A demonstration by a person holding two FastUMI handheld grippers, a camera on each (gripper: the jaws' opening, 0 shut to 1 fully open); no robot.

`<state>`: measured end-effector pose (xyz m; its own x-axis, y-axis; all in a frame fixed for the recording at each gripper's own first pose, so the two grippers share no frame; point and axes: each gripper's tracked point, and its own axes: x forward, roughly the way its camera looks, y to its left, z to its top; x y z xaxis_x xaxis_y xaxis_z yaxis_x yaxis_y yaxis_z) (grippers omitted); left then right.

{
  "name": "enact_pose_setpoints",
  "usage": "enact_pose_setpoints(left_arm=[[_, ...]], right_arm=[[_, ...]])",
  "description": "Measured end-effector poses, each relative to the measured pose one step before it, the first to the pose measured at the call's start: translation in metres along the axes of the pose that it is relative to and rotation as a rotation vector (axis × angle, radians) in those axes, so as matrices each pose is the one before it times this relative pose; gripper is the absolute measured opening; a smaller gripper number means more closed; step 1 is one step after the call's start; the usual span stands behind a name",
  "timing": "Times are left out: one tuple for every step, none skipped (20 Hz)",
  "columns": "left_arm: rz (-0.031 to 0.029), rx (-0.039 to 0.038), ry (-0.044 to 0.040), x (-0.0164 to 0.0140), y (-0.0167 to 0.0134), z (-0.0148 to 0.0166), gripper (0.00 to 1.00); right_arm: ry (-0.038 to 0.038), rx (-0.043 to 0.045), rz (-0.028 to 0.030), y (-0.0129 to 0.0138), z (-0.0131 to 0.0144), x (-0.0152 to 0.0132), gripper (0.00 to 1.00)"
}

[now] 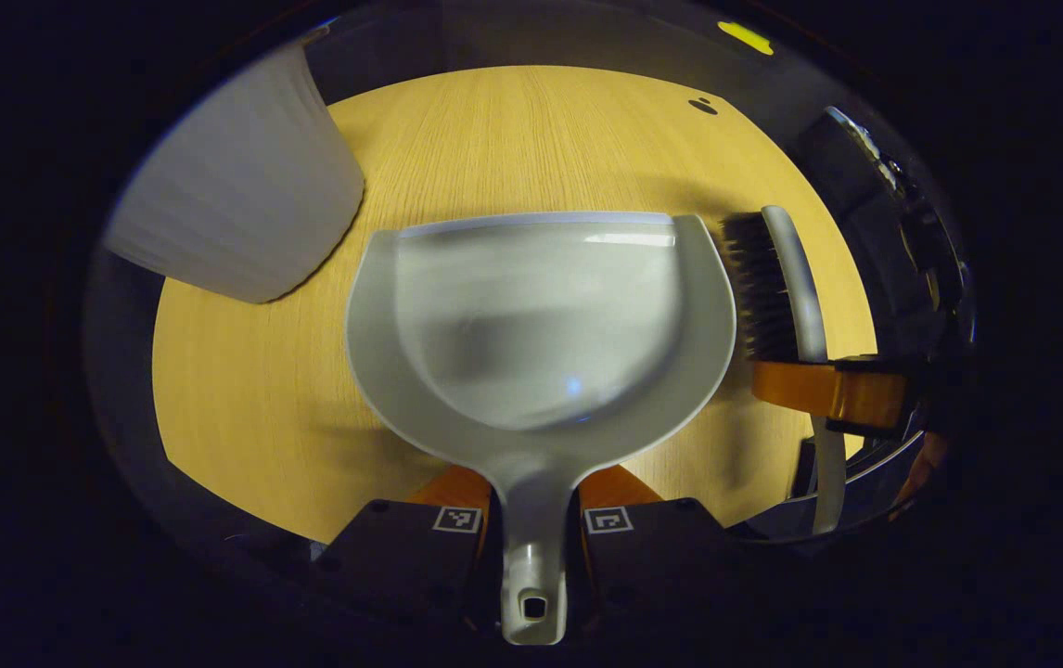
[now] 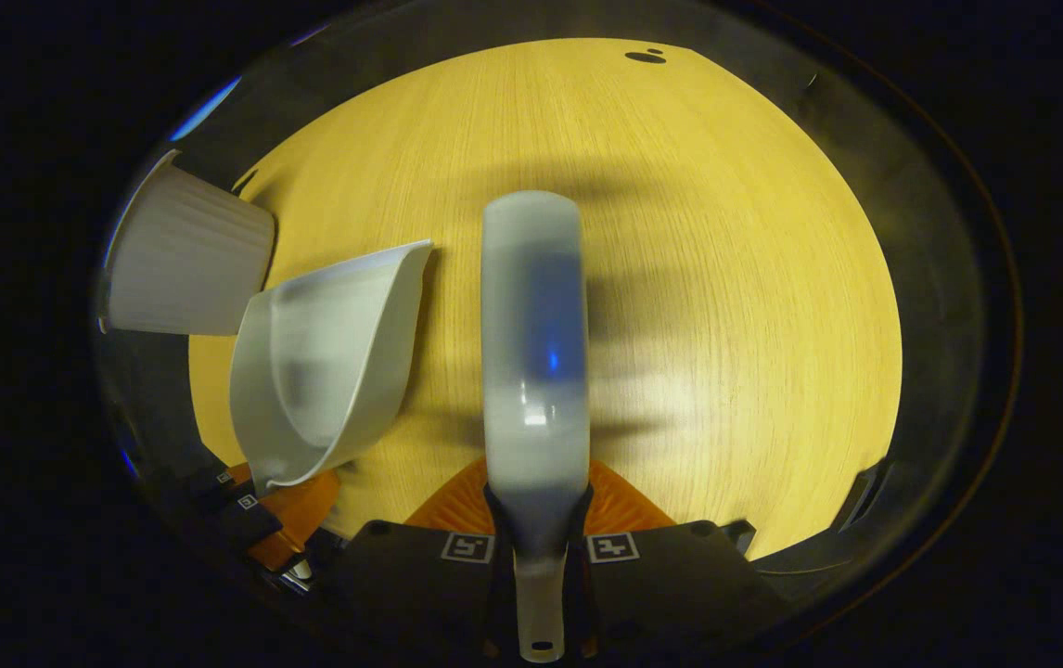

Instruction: Pick up the small broom and dustpan from the desktop, sweep the trash into the dustpan with the broom, and then empty the trash into the garbage bin.

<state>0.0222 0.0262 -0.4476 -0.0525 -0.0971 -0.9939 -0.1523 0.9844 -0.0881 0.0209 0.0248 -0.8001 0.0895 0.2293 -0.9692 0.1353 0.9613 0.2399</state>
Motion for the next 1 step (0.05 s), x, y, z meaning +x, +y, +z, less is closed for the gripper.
enact_pose_setpoints(left_arm=[[0.00361, -0.00781, 0.01223, 0.00039, -0.00192, 0.00193, 0.24]], right_arm=[[0.01499, 0.01534, -0.00391, 0.00091, -0.00306, 0.00457, 0.22]])
